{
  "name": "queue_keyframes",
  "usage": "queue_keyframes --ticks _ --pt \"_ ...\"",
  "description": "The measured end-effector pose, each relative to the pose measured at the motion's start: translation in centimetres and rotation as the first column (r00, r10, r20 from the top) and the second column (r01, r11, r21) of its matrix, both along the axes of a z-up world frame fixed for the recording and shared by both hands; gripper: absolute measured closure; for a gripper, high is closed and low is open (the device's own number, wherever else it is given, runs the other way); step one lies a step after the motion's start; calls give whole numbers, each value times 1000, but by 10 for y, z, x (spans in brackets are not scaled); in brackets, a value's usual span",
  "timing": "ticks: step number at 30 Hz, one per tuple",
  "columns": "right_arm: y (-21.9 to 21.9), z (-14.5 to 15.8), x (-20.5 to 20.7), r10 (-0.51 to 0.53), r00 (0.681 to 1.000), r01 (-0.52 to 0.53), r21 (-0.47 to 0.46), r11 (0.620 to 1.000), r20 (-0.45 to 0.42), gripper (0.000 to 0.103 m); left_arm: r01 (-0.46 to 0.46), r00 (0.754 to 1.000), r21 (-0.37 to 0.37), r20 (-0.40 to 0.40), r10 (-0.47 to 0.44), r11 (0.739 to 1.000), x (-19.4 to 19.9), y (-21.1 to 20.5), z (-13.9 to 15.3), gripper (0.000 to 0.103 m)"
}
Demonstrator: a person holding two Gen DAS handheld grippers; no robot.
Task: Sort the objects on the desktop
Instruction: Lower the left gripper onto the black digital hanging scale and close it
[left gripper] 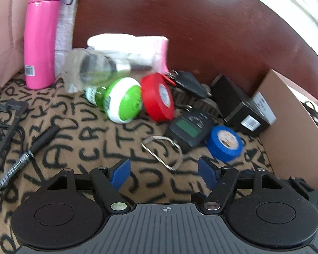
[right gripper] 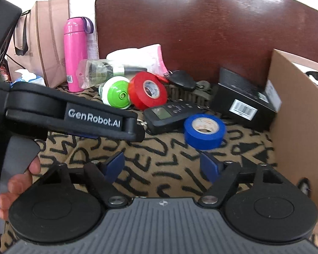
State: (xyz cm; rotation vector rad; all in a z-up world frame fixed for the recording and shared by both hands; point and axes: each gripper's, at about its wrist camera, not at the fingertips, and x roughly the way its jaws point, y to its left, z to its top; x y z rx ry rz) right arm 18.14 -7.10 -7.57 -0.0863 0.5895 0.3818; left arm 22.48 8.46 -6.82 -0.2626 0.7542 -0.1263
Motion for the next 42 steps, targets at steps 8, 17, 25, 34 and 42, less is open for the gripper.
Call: queue_keyframes --ticks 8,17,25,34,42 --pt "24 -4 24 22 1000 -22 17 1000 -1 24 32 999 -17 -3 -32 999 31 13 -1 27" --pt "18 -14 53 -16 999 21 105 994 -51 24 104 995 -12 -7 -104 995 58 13 -7 21" --pt "21 -17 68 -16 998 24 118 993 -66 24 201 979 -5 -36 -201 979 77 -2 -7 34" --pt "14 -16 57 16 997 -11 75 997 -74 56 224 973 -30 -50 -226 974 63 -12 -7 60" --pt "10 -11 29 41 996 -34 86 996 -81 57 174 982 -28 -63 -176 984 26 -16 -3 59"
